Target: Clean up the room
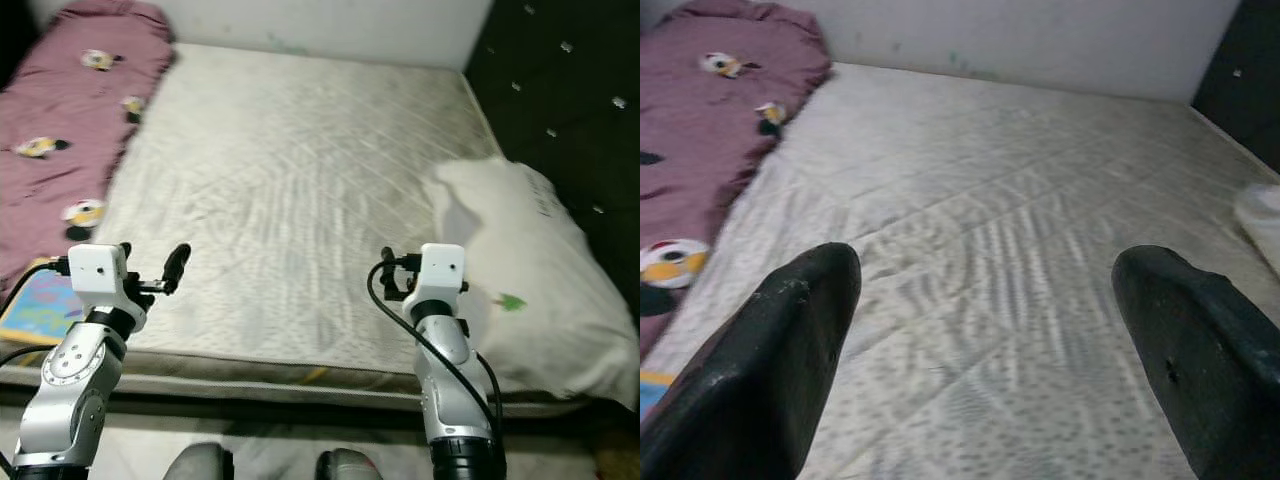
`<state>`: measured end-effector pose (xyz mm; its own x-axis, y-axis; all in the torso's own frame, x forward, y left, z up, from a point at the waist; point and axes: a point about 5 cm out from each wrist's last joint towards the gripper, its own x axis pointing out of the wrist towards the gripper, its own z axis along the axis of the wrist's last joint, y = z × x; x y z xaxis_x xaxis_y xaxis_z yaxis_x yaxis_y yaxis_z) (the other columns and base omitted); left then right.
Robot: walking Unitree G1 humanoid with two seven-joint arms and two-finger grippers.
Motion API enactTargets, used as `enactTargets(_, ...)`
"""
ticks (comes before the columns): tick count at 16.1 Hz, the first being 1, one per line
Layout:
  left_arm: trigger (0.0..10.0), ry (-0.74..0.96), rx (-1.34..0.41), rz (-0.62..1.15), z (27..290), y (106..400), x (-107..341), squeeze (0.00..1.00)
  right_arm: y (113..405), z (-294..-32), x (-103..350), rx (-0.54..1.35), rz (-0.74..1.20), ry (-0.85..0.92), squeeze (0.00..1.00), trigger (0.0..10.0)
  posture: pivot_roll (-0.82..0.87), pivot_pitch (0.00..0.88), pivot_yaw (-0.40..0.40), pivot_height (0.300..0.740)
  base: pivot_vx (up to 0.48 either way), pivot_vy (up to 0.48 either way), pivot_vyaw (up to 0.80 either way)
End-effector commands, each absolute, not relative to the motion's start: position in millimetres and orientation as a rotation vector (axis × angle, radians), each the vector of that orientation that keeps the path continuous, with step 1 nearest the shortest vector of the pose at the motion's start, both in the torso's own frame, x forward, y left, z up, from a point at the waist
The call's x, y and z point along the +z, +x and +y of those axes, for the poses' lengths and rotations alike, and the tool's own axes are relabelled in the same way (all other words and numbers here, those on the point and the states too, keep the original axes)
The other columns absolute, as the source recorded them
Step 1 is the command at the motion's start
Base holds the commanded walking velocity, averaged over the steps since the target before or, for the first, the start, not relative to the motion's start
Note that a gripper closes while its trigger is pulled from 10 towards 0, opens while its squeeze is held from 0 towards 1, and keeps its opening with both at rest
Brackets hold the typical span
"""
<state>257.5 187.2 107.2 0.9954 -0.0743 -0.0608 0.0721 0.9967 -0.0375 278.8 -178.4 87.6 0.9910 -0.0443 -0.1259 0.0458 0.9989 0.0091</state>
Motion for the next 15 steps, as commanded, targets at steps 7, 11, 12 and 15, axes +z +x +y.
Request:
enactTargets(7,10.0,-0.047,-0.065,0.083,188.8,256.4,104.8,0.00,280.2,-176.7,86.8,-0.038,0.132,0.009,0.00,10.0,0.02,0.099,-0.063,0.740,0.000,0.480,0.00)
enactTargets(11,10.0,-0.008,-0.119,0.083,182.9,254.4,104.6,0.00,280.3,-176.7,86.7,-0.038,0.133,0.006,0.00,10.0,0.02,0.099,-0.064,0.740,0.000,0.360,0.00)
enactTargets(12,10.0,-0.043,-0.122,0.154,182.0,252.9,96.1,0.00,280.6,-176.5,86.4,-0.037,0.135,0.007,0.00,10.0,0.02,0.100,-0.065,0.740,0.000,0.000,0.00)
enactTargets(15,10.0,-0.007,-0.200,0.118,174.8,250.5,102.4,0.00,280.8,-176.8,86.3,-0.039,0.135,0.011,0.00,10.0,0.02,0.100,-0.065,0.740,0.000,0.000,0.00)
